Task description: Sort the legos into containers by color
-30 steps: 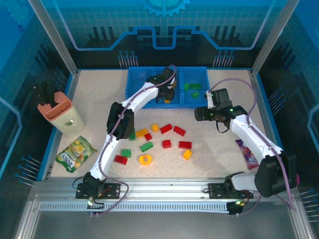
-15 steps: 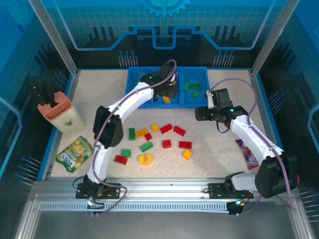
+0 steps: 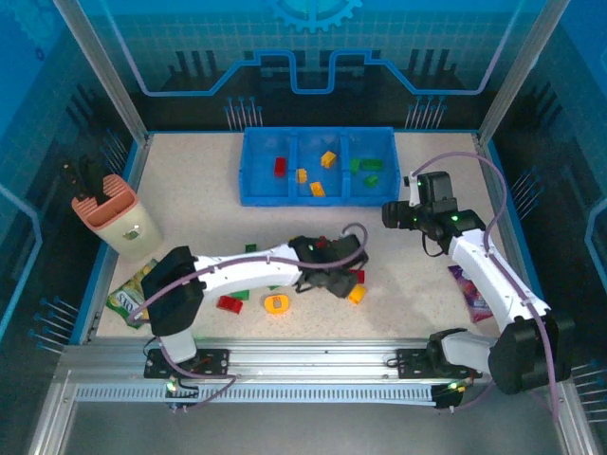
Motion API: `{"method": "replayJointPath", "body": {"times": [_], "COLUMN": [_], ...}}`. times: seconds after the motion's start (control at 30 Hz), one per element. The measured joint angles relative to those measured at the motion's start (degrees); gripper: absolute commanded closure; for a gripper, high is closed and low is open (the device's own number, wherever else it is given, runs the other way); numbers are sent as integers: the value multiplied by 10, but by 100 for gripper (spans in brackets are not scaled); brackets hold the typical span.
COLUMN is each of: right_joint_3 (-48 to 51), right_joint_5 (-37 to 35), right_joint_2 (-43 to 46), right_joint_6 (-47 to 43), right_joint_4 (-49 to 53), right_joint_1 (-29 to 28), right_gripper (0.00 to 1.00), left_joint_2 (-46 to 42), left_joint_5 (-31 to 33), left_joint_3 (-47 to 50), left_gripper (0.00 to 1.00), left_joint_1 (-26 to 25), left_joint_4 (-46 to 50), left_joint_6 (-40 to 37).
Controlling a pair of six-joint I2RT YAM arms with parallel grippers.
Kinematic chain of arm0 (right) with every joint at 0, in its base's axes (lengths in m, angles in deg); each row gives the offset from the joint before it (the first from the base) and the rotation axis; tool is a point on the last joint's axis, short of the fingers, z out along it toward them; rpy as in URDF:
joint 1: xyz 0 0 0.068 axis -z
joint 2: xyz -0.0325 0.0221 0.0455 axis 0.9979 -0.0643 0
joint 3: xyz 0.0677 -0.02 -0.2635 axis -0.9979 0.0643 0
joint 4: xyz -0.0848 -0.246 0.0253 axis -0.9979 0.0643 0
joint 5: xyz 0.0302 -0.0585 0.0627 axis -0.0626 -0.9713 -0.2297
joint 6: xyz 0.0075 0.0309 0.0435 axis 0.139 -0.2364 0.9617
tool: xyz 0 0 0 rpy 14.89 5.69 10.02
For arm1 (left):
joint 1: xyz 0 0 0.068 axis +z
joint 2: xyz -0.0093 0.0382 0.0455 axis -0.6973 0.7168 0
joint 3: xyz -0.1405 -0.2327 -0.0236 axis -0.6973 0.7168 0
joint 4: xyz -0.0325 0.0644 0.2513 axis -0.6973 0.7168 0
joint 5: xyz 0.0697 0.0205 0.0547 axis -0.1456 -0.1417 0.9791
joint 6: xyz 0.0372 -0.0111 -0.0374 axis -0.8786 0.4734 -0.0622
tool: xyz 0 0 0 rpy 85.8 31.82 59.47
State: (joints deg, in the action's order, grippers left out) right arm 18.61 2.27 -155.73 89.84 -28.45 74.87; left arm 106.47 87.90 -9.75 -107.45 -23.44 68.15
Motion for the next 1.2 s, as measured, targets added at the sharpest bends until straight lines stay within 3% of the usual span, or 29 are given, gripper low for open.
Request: {"method": "replayJointPath", "body": {"times": [0.17, 0.7, 1.0, 1.2], "right_joint_3": [0, 0, 0, 0], "right_joint_5": [11, 13, 13, 13], "right_joint_2": [0, 2, 2, 2], "right_joint_6": [0, 0, 0, 0], "right_joint_4": [-3, -3, -4, -4], "right_joint_1": [0, 5, 7, 7], "right_gripper": [16, 16, 16, 16], "left_joint_2": [2, 117, 152, 179], "left_joint_5": [0, -8, -41, -53], "left_joint_3": [1, -64, -73, -91], "left_gripper": [23, 24, 32, 48], "left_joint_1": [-31, -30, -30, -30], "left_joint_4": [-23, -23, -27, -28], "left_joint_6": [33, 70, 78, 87]}}
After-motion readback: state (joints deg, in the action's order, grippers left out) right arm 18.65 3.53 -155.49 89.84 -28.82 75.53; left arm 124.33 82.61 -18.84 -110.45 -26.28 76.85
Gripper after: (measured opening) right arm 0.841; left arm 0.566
